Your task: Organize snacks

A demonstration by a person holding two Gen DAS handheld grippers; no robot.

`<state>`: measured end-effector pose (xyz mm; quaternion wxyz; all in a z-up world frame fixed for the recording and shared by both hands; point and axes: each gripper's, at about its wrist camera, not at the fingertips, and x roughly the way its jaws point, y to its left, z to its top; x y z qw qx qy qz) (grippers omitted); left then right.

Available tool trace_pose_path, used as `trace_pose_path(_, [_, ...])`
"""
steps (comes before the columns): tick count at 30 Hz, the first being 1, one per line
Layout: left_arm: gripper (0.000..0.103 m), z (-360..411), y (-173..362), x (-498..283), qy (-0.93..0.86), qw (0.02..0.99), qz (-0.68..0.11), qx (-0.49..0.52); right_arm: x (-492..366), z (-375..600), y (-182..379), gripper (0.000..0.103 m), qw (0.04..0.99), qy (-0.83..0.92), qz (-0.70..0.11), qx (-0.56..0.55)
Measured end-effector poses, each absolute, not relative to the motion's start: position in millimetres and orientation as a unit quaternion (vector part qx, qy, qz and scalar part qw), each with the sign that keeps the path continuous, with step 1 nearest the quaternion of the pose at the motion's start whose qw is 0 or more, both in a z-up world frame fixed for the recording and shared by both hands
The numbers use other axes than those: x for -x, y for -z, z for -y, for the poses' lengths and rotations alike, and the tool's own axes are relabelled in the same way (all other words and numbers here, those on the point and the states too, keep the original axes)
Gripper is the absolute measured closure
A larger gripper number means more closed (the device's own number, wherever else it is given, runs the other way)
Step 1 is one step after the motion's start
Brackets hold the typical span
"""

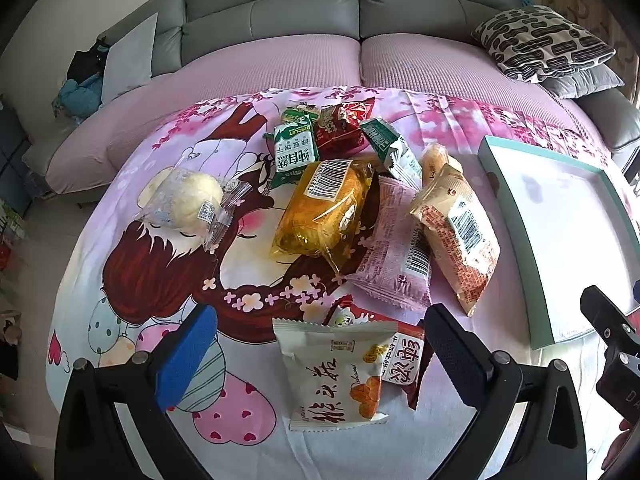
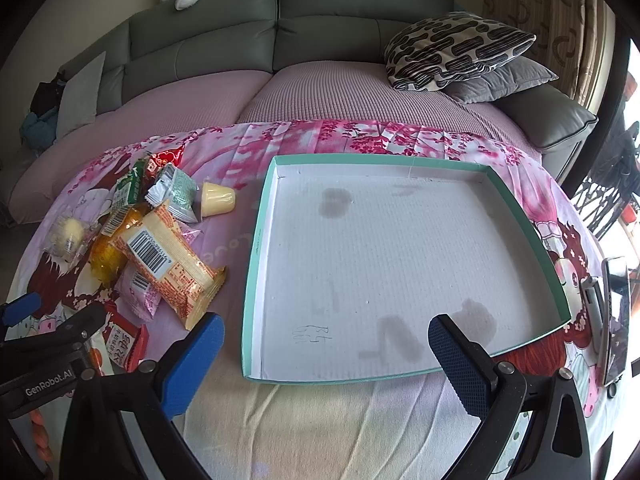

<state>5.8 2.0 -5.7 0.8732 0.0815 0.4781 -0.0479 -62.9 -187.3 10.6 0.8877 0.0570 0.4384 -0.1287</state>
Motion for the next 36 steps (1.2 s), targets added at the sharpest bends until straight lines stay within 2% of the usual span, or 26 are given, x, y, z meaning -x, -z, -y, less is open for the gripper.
trace_pose_path(8, [0.000, -19.3, -1.4, -8.9, 0.038, 0.879, -0.472, -0.050, 62.4, 183.1, -16.5, 0.000, 0.899, 0.118, -0.417, -0.063])
trace_pose_path(15, [0.000, -63.7, -9.7, -12.8, -0.001, 0.884, -0.468, 0.009, 49.4, 162.6, -19.5, 0.000, 0.911, 0.071, -0.402, -0.057])
trace_pose_path(20, [0.000, -78.1, -1.3, -17.2, -0.003, 0.872, -0.489, 0.037, 28.8, 137.7, -22.1, 0.000, 0.921, 0.026, -0.387, -0.041])
trace_pose_path(27, [0.000, -64.1, 11.2, -17.1, 0.027, 0.859, -0.511, 0.024, -1.0, 124.1, -2.6, 0.000, 0.908, -0.023, -0.416, -0.047])
trace_pose_path(30, [0.000, -59.9, 14.4, -15.9, 0.036, 0.854, -0.519, 0.019, -11.3, 124.3, 3.1, 0.002, 0.903, -0.038, -0.423, -0.064])
trace_pose_path(33, [0.000, -53.0, 16.4, -15.4, 0.046, 0.851, -0.524, 0.010, -19.5, 120.8, 7.7, 0.010, 0.898, -0.055, -0.431, -0.067])
trace_pose_path(36, [0.000, -44.8, 18.8, -14.8, 0.061, 0.847, -0.528, 0.000, -26.2, 114.8, 10.4, 0.011, 0.898, -0.065, -0.433, -0.051])
